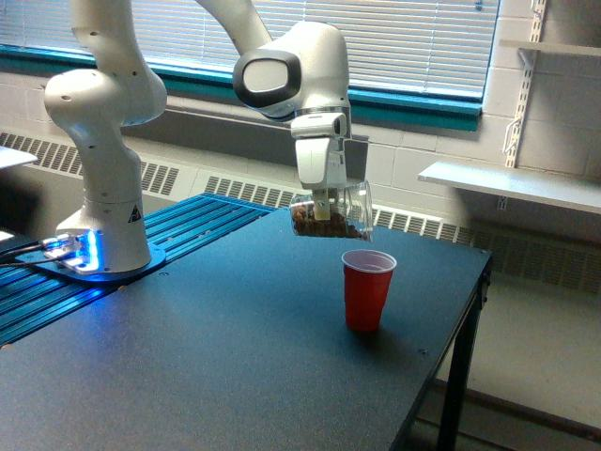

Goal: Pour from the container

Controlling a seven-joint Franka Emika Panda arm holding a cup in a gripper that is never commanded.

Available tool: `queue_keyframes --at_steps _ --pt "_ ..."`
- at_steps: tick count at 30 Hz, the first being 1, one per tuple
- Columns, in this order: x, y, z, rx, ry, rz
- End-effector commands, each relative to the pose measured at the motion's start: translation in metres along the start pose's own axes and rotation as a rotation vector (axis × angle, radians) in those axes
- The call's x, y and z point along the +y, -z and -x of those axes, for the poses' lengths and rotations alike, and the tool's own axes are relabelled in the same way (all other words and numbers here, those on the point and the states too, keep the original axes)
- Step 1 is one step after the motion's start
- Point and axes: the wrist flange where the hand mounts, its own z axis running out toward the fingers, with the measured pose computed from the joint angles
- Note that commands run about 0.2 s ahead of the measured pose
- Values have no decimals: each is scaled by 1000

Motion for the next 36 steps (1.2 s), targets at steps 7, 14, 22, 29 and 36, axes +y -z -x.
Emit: queue_keyframes --at_steps 7,14,22,29,36 --pt "-19 5 11 9 43 29" --pt "-26 1 17 1 76 60" --pt "-30 -4 22 -6 110 96" --pt "-34 -8 25 -16 132 114" --pt "-38 -10 26 -18 147 133"
